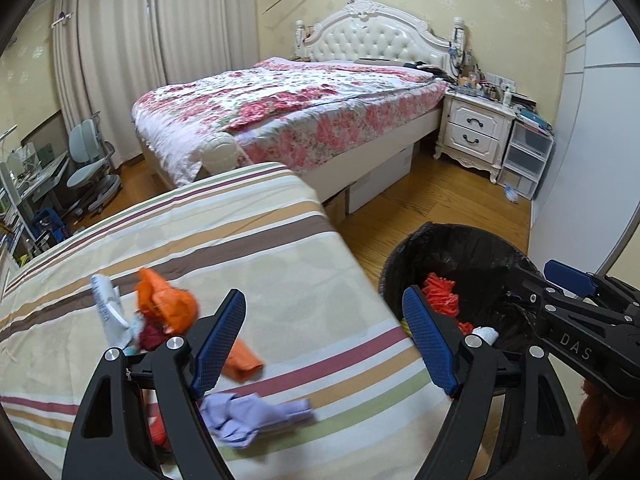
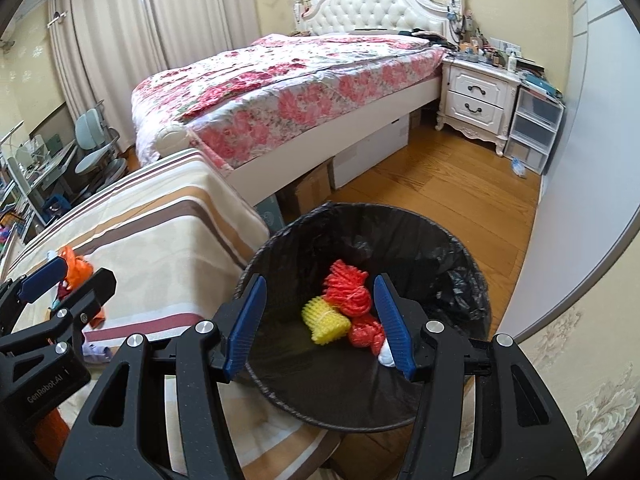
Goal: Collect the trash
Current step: 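Move both open grippers back from the bin to the trash pile, then grasp the lavender cloth with the right gripper while the left approaches the gold bottle, then grasp the gold bottle with the left gripper while the right holds the lavender cloth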
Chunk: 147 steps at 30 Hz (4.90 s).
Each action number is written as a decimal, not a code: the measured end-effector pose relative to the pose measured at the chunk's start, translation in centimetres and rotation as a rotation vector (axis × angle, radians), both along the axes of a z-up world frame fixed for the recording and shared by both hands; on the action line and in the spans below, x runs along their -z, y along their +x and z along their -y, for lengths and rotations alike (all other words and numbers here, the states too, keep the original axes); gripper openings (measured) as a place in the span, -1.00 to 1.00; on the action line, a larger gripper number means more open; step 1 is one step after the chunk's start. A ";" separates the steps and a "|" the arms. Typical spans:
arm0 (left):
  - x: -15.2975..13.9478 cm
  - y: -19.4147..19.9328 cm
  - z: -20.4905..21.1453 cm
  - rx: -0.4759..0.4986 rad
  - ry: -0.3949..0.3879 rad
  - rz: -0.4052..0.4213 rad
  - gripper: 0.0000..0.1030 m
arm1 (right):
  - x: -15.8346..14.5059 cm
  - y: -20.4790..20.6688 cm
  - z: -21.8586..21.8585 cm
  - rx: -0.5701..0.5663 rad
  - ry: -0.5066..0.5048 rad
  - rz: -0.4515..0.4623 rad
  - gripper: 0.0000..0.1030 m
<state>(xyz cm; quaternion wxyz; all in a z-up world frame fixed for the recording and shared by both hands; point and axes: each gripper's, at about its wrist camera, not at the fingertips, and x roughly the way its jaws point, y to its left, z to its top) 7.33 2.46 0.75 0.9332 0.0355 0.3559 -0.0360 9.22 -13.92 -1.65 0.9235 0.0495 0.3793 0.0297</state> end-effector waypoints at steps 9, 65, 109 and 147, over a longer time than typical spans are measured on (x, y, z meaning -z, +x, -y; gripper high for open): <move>-0.2 -2.5 -6.0 -0.120 0.015 0.005 0.52 | 0.2 -0.9 -4.8 -0.103 0.002 -0.010 0.06; 2.7 -9.1 -20.3 -0.419 -0.003 -0.058 0.52 | 2.6 -5.4 -21.2 -0.475 -0.103 -0.089 0.19; 3.3 -5.4 -15.6 -0.279 -0.018 -0.084 0.47 | 3.6 -3.1 -16.4 -0.328 -0.068 -0.088 -0.30; 1.4 -7.6 -13.6 -0.174 -0.077 -0.049 -0.50 | 1.3 -3.2 -12.4 -0.244 -0.032 -0.028 -0.30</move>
